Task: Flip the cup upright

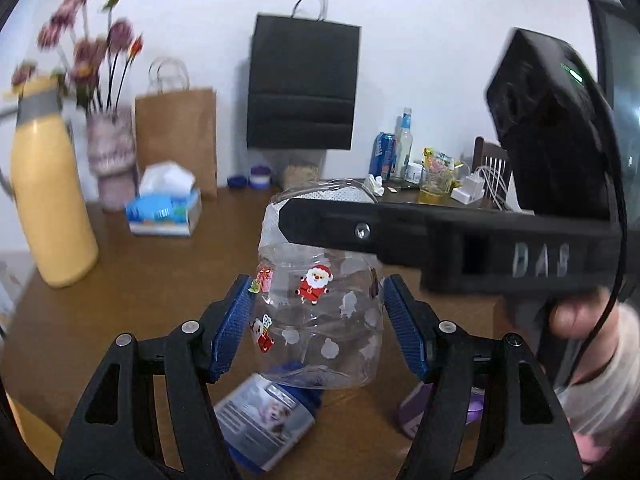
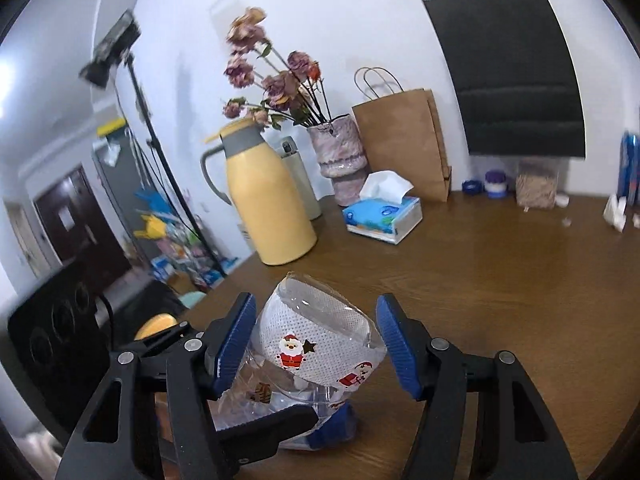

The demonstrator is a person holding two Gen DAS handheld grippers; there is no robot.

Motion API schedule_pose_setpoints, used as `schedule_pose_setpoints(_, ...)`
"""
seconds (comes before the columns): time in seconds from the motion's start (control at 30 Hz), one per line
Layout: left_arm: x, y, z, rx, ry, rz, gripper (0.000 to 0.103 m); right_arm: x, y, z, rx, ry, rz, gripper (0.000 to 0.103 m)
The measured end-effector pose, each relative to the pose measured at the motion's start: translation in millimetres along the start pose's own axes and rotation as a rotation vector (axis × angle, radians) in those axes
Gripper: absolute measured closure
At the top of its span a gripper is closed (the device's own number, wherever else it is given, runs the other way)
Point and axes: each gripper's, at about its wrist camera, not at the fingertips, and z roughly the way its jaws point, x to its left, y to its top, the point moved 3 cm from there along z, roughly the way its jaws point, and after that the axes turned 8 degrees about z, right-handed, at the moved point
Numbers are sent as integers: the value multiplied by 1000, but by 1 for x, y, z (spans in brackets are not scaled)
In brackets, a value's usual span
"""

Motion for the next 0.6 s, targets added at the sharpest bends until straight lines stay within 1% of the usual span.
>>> schedule_pose_setpoints(0.07, 1, -6, 3, 10, -5, -25, 40, 0, -5, 1, -1, -7, -30, 36)
schedule_pose_setpoints(0.17, -1, -11, 1, -4, 0, -31, 40, -1, -6, 2, 13, -4, -40, 36)
schedule_pose_setpoints(0.2, -1, -11, 1, 2, -2, -36, 40, 0, -7, 2, 19, -10, -42, 36)
schedule_pose_setpoints(0.27, -3, -14, 0, 6, -28, -60, 40, 1, -11, -3, 16, -36, -36, 36)
schedule_pose_setpoints(0.33, -8, -17, -1, 6, -30, -58, 40, 9, -18, -15, -25, -61, -79, 38)
schedule_pose_setpoints(0.43, -24, -24, 6, 33, -39, -19, 40, 19, -32, -36, -73, -94, -136, 39)
schedule_pose_setpoints(0.53, -35, -28, 15, 63, -63, -6, 40, 22, -56, -45, -121, -183, -235, 39)
schedule_pose_setpoints(0.6, -43, -33, 25, 84, -80, -3, 40, 12, -62, -49, -121, -179, -211, 39)
